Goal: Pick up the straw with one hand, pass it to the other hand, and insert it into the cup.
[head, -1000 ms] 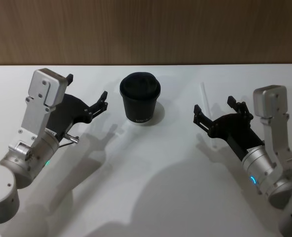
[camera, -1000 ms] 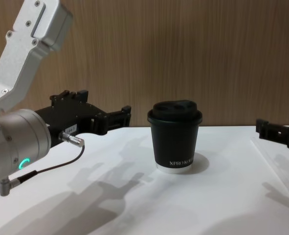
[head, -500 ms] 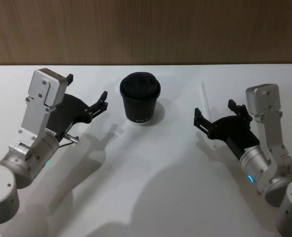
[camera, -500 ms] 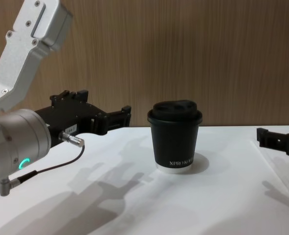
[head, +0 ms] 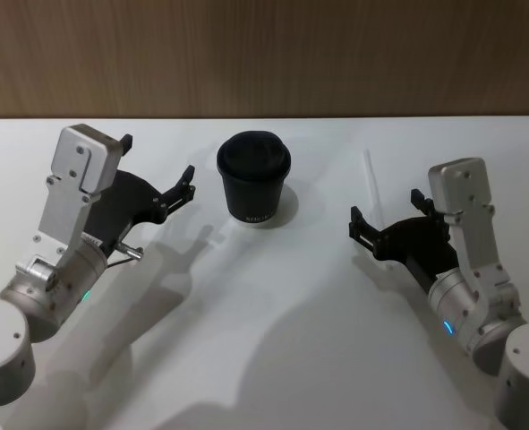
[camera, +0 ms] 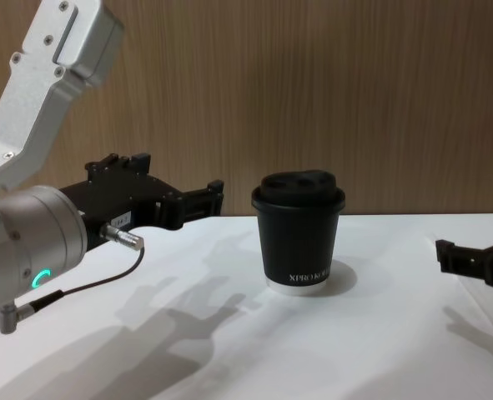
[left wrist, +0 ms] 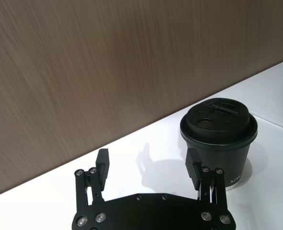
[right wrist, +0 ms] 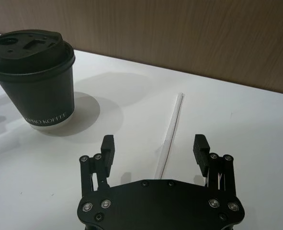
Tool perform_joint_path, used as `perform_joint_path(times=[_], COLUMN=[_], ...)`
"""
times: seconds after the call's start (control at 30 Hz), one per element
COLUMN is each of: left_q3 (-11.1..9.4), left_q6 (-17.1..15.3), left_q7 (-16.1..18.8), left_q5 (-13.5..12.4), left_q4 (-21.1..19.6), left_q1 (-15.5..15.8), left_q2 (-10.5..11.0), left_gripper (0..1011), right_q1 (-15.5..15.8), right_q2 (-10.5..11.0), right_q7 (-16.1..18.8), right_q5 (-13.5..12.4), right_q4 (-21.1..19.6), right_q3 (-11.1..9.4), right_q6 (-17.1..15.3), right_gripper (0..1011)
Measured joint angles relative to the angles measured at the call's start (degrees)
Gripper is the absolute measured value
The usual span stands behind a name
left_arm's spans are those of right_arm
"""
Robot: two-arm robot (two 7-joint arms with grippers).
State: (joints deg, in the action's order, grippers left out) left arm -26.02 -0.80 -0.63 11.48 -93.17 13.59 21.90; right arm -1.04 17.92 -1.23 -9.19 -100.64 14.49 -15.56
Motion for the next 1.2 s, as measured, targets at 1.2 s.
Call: perform_joint_path(times=[1.2], left_q3=[0.0], left_q6=[0.0], left_q7=[0.0], left_q5=[0.0], left_q4=[0.0], left_q1=[0.0], left_q2=[0.0], left_gripper=[1003], right_q1=[-2.4], right_q2=[-3.3], right_q7=[1.0], right_q5=[-0.2], right_q4=[5.6], right_q3=[-1.7], right_q6=[-2.2], right_gripper=[1001])
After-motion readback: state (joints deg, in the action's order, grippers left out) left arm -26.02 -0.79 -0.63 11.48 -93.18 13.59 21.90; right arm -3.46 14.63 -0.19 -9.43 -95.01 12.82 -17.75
